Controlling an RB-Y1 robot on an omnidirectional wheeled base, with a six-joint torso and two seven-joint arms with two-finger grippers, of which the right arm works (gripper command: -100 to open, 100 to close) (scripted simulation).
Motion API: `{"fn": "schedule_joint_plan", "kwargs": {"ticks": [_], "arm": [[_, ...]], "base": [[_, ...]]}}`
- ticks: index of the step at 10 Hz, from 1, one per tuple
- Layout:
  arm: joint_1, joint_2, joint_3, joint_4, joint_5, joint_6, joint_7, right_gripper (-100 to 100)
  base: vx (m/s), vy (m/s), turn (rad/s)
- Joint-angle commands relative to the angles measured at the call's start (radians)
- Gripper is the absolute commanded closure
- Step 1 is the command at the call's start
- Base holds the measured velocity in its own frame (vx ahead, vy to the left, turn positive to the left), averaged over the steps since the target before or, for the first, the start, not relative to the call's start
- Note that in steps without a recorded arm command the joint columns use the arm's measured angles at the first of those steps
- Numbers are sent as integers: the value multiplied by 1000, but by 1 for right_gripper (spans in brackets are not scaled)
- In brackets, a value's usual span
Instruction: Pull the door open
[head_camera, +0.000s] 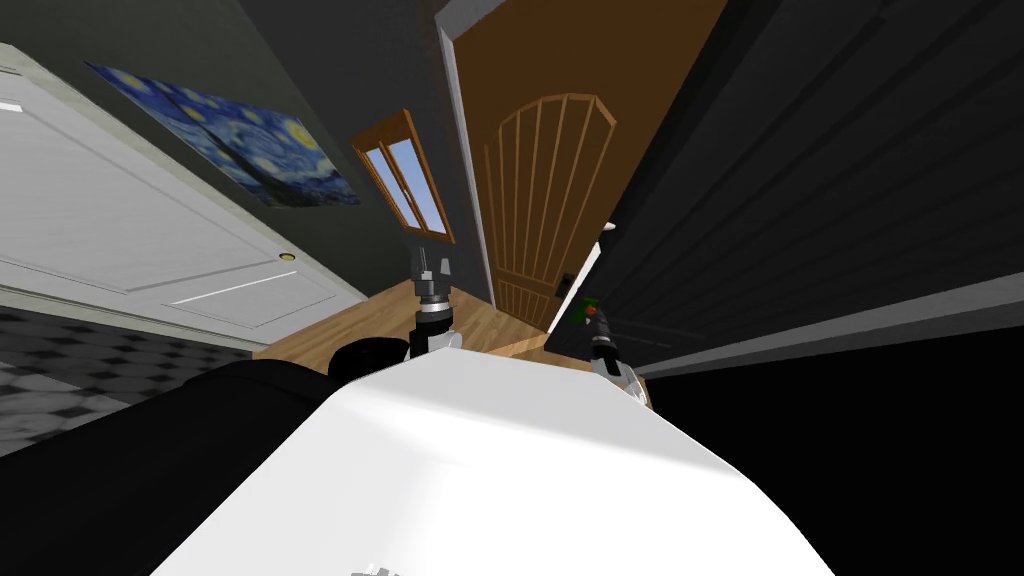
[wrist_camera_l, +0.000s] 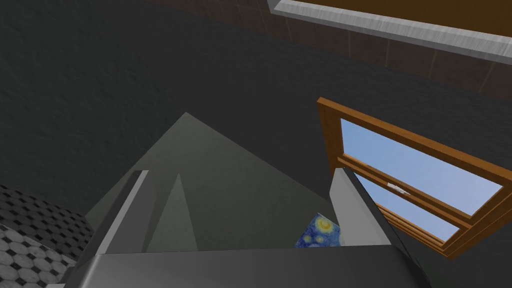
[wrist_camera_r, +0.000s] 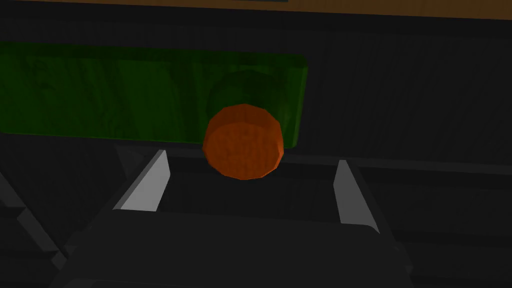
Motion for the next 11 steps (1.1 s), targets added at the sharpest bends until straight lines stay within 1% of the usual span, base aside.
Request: {"fn": "schedule_joint_plan", "kwargs": {"ticks": [1,2,3,4,9,10,11], "arm": [[-9,2,-4,8,-2,0,7,-100],[-15,4,-6,13,-4,-1,11,-100],[-11,3,-4,10,-3,-1,8,-100],[-11,3,-4,10,-3,-1,8,100],[-11,3,-4,10,-3,-1,8,100],[2,-13,12,4,1,-10,-9,100],[8,-21,21,0,4,-16,-19,100]], "base": [[188,-31,25],[199,-34,16],[89,-20,9],[-8,1,-8],[-18,3,0],[-100,-83,115],[-204,-133,176]]}}
